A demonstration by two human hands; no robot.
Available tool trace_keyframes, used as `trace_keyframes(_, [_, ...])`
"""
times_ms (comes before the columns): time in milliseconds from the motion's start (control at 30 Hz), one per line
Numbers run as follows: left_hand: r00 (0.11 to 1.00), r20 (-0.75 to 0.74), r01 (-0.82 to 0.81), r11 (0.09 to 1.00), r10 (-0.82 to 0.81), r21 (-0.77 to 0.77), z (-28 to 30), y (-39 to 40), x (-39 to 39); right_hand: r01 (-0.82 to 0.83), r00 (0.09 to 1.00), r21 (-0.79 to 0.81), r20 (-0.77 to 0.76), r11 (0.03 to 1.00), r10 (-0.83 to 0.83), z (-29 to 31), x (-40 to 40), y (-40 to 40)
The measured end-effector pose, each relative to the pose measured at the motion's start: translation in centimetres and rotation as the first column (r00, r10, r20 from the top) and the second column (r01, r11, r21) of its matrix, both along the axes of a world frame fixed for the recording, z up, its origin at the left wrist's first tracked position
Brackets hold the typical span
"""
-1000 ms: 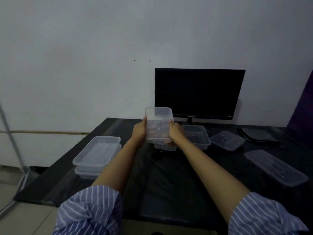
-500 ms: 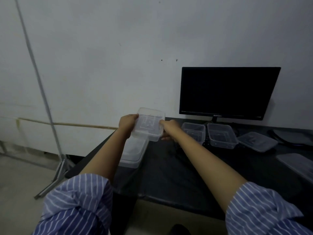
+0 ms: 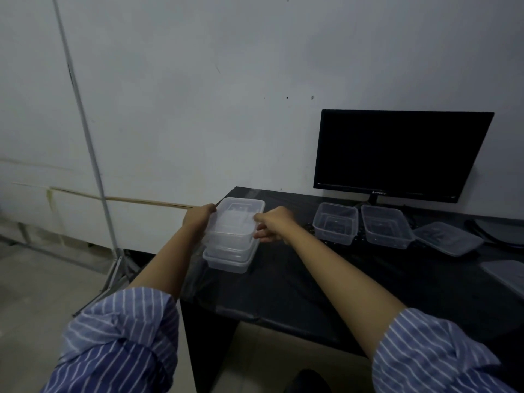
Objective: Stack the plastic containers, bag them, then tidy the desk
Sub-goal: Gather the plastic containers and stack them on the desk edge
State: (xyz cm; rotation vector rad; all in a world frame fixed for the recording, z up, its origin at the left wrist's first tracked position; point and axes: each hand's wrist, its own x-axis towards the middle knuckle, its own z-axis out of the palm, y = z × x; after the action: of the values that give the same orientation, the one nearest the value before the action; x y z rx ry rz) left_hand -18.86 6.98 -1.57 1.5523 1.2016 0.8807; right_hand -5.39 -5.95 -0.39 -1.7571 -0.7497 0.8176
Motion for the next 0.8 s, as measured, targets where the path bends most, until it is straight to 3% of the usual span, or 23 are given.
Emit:
trace_keyframes(133, [0.999,-0.028,0.025,0.999,-0.025,0.022,-0.6,0.2,0.0,0.017,1.000,-0.014,0.011,1.000,-0.017,-0.7,-0.2,0.3])
trace_keyframes(467, [0.954,-0.298,0.066,0.983,-0.013,0.171,0.5,0.9,-0.3,0.033,0.997,-0.019,0.063,0.999,-0.032,-1.2,0.5,0.3])
trace_keyframes(633, [0.970,-0.235,0.031,0.932,0.059,0.360,2.3,-1.1,1.9,0.081,0.994,0.002,0.070,0.997,-0.081,-1.0,2.3,-0.7])
trace_keyframes(800, [0.995,-0.093,0.077,0.849,-0.033,0.522,3.3,-4.1,6.4,0.189,0.976,0.010,0.111,0.982,-0.189,-1.3,5.1,-3.1])
